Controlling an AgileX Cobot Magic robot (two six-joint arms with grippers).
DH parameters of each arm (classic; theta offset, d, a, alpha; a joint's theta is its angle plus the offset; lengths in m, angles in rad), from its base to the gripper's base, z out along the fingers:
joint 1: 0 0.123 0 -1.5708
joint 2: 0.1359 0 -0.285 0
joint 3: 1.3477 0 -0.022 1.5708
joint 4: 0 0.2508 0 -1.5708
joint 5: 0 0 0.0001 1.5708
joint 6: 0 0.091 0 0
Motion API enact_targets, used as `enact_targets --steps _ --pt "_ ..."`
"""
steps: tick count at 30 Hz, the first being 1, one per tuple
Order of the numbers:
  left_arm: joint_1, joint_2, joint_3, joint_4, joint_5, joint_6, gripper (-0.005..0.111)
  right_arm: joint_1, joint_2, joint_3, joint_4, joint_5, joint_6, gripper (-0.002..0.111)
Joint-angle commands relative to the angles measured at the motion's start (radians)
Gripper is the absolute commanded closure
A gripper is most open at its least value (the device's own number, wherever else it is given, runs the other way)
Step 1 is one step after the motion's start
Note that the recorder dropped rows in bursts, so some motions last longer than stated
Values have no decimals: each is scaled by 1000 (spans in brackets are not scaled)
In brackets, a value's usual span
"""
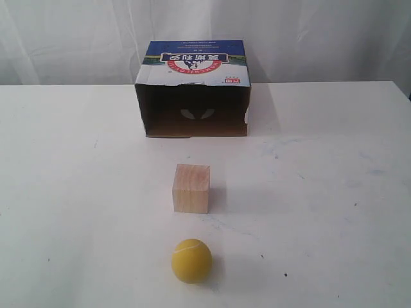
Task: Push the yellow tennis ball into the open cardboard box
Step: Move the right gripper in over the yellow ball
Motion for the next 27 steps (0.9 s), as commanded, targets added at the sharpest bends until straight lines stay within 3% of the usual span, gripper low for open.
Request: enact_targets --steps 1,4,7,10,16,18,19,21,23,27 --pt "2 -5 -28 -44 -147 -318 107 -6 -6 7 2 -158 335 108" --pt "2 -5 -70 -38 -198 -377 107 -6 -6 7 2 -211 500 108" --pt "2 -5 -92 -40 -229 -377 107 -6 -6 7 2 -255 559 108" --pt "2 -5 -115 -11 -184 -478 107 1 -6 7 -46 -291 573 108" --pt "2 25 -277 321 51 -510 107 71 87 -218 -511 -95 759 108" --pt "-13 132 -385 368 245 -469 107 145 282 -360 -667 14 825 108" --pt "-40 236 -458 330 366 -312 107 223 426 -462 -748 53 776 108" --pt "-72 351 -529 222 453 -69 107 313 566 -565 -759 129 648 108" --pt "-95 582 -645 19 578 283 107 483 814 -757 -687 422 347 108" --pt "-95 901 -760 -17 616 485 107 598 1135 -940 -435 598 -16 108"
